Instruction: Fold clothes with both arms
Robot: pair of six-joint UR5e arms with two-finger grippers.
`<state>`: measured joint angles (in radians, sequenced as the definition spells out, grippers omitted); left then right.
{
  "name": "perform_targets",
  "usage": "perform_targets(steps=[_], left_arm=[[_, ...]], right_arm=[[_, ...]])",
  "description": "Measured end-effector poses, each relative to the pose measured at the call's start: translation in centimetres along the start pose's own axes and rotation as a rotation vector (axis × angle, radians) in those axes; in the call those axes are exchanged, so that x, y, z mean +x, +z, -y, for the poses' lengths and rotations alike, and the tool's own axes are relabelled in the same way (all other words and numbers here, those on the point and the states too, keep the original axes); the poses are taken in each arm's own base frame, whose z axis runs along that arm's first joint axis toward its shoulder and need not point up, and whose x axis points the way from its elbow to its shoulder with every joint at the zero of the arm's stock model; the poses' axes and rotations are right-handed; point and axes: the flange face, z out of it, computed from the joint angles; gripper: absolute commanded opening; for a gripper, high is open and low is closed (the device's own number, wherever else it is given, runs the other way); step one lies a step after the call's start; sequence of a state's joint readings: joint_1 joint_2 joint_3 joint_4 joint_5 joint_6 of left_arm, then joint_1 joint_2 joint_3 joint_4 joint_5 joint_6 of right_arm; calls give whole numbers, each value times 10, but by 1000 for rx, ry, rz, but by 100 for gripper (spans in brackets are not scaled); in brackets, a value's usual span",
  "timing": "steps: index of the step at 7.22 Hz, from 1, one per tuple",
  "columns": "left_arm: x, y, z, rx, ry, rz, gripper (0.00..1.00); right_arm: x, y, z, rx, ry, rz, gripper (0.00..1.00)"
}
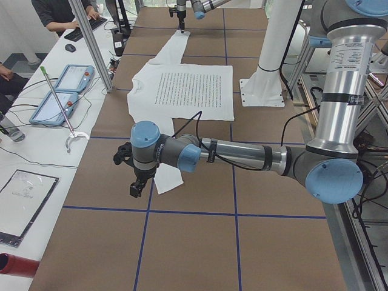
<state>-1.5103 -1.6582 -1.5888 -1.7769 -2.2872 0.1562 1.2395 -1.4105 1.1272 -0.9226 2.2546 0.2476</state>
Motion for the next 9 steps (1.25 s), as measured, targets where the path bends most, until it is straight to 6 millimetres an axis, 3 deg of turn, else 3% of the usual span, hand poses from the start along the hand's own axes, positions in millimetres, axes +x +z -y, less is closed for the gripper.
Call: perform_targets(steps=[3,4,7,9], left_arm=[[1,-1,2,2,2,1,100],[1,-2,3,3,2,1,100],[2,-4,11,10,4,3,100],[3,-5,12,12,6,3,100]], right_arm=[[-1,0,2,-1,-1,7,20],[-3,-1,2,0,-3,12,3],[-13,-9,13,14,-19,39,0],[-24,-33,25,42,0,102,0]])
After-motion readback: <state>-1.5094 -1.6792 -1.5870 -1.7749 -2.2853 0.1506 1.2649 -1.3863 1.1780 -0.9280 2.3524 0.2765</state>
